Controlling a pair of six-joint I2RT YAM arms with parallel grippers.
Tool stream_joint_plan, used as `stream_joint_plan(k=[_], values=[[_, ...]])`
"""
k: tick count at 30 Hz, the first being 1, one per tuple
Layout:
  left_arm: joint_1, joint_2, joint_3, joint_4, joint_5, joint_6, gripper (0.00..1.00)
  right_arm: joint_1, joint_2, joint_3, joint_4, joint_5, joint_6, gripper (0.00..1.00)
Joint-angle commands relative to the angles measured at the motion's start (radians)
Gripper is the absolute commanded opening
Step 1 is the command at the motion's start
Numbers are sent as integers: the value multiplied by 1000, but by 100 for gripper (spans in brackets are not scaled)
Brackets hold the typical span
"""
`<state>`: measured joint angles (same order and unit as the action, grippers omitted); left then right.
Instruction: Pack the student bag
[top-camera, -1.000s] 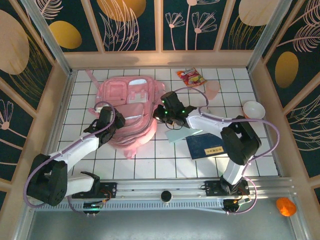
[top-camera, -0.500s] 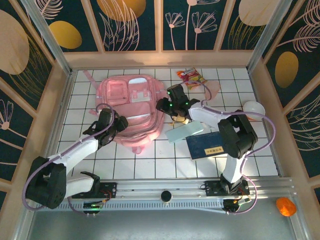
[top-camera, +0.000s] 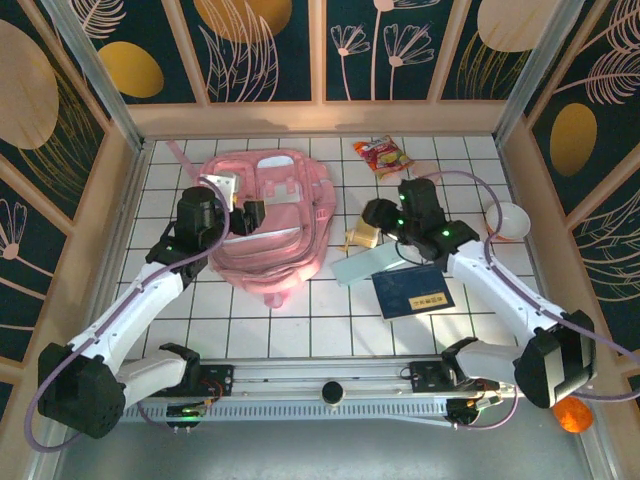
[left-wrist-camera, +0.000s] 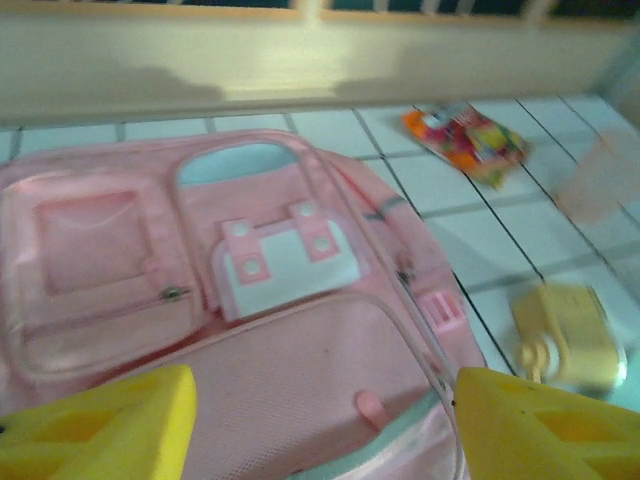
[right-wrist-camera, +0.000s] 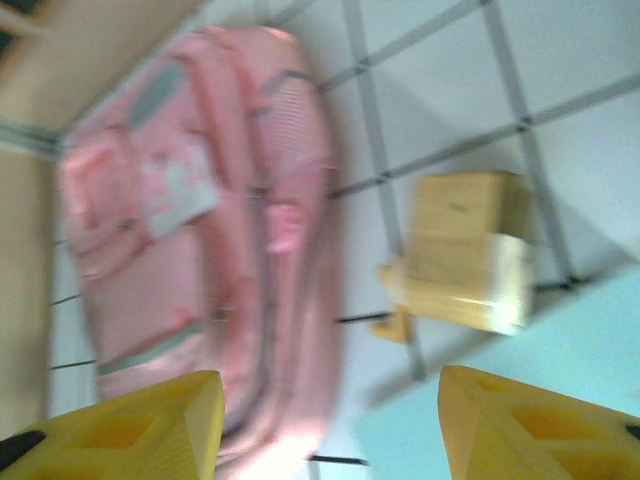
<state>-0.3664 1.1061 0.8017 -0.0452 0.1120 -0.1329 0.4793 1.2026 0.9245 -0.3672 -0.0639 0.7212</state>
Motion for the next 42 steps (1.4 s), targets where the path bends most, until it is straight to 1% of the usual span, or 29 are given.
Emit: stream_joint_plan(k=[1, 2, 4, 7, 11, 13, 16, 19, 21, 23, 25, 28, 31, 34, 36, 37, 39, 42], values=[[-1, 0, -30, -24, 244, 407, 69, -57, 2, -53, -147, -20, -51, 59], [0, -1, -38, -39, 268, 486, 70, -72, 7, -61, -160, -21, -58, 59], [-1, -8, -54, -48, 269, 579, 70, -88, 25, -67, -179, -10, -68, 60], [-1, -7, -63, -73, 230, 702, 72, -92, 80, -48, -194, 2, -75, 61], [0, 28, -68, -131, 143, 909, 78, -93, 125, -37, -139, -40, -77, 62], [-1, 54, -65, -143, 120, 983, 81, -93, 130, -35, -113, -49, -75, 63], [0, 107, -61, -123, 124, 1029, 84, -95, 136, -32, -88, -61, -75, 63], [-20, 158, -68, -73, 143, 1027, 87, -98, 135, -35, -72, -68, -70, 64], [-40, 195, -79, -23, 122, 1018, 88, -103, 130, -39, -71, -71, -65, 64], [-65, 233, -85, 31, 55, 1012, 89, -113, 119, -45, -81, -70, -58, 65], [-82, 250, -63, 48, 34, 975, 89, -142, 96, -62, -100, -66, -44, 65], [-109, 235, -10, 74, 86, 836, 89, -224, 27, -120, -110, -100, -20, 65], [-170, 254, 89, 45, 108, 661, 86, -352, -77, -195, -108, -194, -5, 65], [-218, 315, 218, 4, 110, 413, 76, -478, -191, -251, -146, -261, -6, 65], [-251, 347, 267, -10, 115, 275, 72, -541, -255, -262, -202, -274, -19, 65], [-273, 360, 283, -9, 123, 210, 71, -564, -279, -261, -238, -275, -24, 65], [-330, 378, 295, 3, 141, 123, 70, -591, -309, -252, -310, -274, -29, 65], [-429, 407, 303, 13, 133, 8, 69, -601, -313, -234, -408, -266, -42, 64]])
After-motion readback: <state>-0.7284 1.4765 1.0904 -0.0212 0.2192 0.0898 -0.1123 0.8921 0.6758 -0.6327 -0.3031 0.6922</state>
